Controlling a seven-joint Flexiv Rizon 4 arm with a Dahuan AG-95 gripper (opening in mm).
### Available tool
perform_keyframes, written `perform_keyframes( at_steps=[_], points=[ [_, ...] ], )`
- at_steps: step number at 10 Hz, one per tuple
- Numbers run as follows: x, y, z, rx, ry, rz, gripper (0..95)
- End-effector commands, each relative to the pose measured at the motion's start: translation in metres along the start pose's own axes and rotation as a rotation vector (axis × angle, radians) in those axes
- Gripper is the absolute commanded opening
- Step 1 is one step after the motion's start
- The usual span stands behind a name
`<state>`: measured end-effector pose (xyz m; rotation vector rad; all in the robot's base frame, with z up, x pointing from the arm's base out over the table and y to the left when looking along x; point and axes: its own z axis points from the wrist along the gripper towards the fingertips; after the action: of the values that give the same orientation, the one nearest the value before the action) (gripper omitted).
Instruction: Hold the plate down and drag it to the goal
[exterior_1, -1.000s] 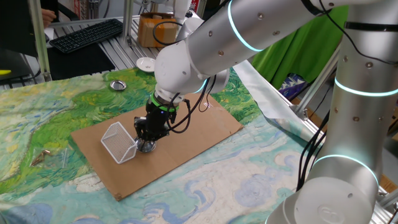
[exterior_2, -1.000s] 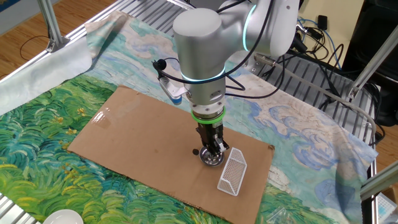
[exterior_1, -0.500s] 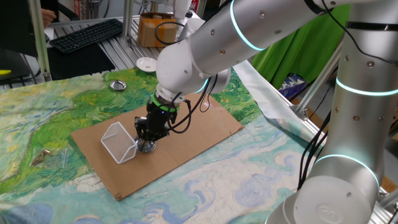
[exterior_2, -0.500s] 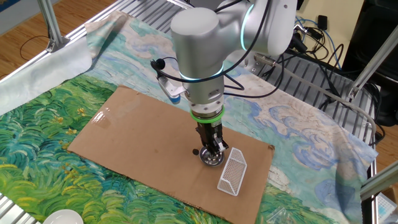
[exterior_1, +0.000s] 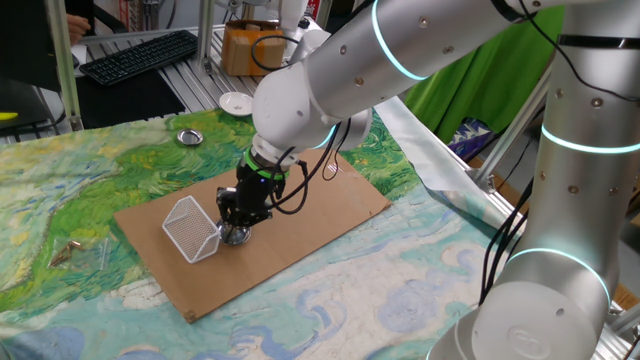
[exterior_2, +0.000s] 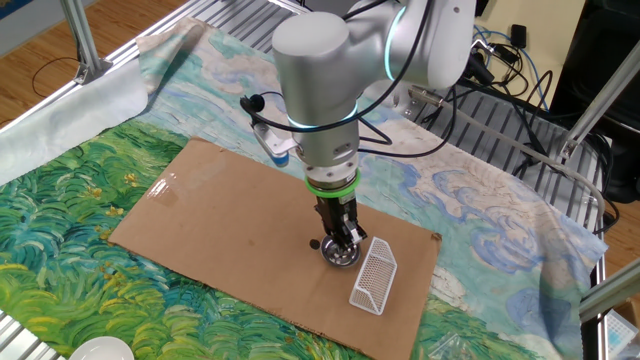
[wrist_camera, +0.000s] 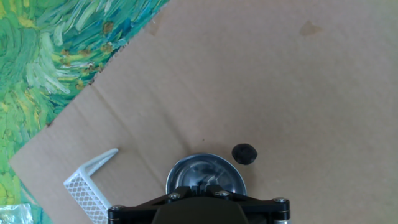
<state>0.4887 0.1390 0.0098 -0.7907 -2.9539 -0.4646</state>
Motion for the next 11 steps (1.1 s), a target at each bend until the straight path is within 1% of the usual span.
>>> perform_keyframes(
  at_steps=[1, 2, 5, 7, 9, 11],
  points=[
    [0.0000, 0.0001, -0.0001, 0.000, -0.002, 0.001, 0.0],
    [0.0000, 0.0000, -0.0001, 0.001, -0.001, 0.001, 0.0],
    [0.0000, 0.0000, -0.0001, 0.030, -0.009, -0.037, 0.0],
    [0.0000, 0.0000, -0.0001, 0.038, 0.005, -0.080, 0.0],
    [0.0000, 0.0000, -0.0001, 0.062, 0.007, -0.141, 0.0],
    [0.0000, 0.0000, -0.0001, 0.068, 0.013, -0.180, 0.0]
  ],
)
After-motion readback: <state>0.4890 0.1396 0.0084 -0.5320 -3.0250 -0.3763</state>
